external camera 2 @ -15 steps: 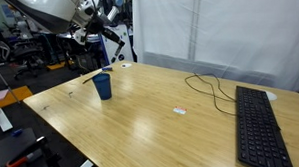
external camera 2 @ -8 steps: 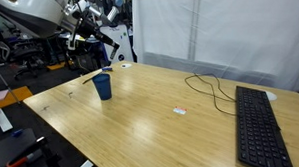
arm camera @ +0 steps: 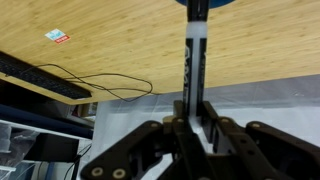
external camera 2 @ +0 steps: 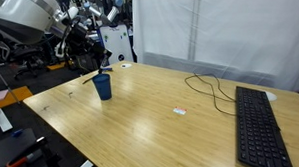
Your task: Put the marker in the cup
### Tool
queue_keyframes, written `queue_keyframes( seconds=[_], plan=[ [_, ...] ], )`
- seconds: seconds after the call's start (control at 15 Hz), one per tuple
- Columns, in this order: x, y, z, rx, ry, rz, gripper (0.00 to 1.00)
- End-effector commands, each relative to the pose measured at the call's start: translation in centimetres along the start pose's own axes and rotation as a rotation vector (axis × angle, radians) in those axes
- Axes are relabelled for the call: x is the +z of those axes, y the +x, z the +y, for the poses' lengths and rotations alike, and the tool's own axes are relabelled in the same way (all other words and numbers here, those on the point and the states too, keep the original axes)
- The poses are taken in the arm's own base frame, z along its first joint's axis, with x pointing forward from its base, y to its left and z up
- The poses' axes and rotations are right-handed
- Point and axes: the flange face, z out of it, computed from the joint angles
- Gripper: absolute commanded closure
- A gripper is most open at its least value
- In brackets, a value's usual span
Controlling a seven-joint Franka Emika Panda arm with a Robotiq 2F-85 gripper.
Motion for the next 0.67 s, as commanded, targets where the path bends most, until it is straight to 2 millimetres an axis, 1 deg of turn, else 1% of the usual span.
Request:
queue_keyframes(
  seconds=[0.0, 0.33, 0.47, 0.6],
  plan=[
    [-0.2, -0.8, -0.1, 0.016, -0.008, 0.003, 0.95],
    [0.2, -2.0, -0.7, 0.032, 0.004, -0.003, 0.95],
    [0.6, -2.1, -0.8, 0.03, 0.006, 0.005, 0.95],
    [1.1, -1.9, -0.5, 0.033, 0.002, -0.006, 0.95]
  ],
)
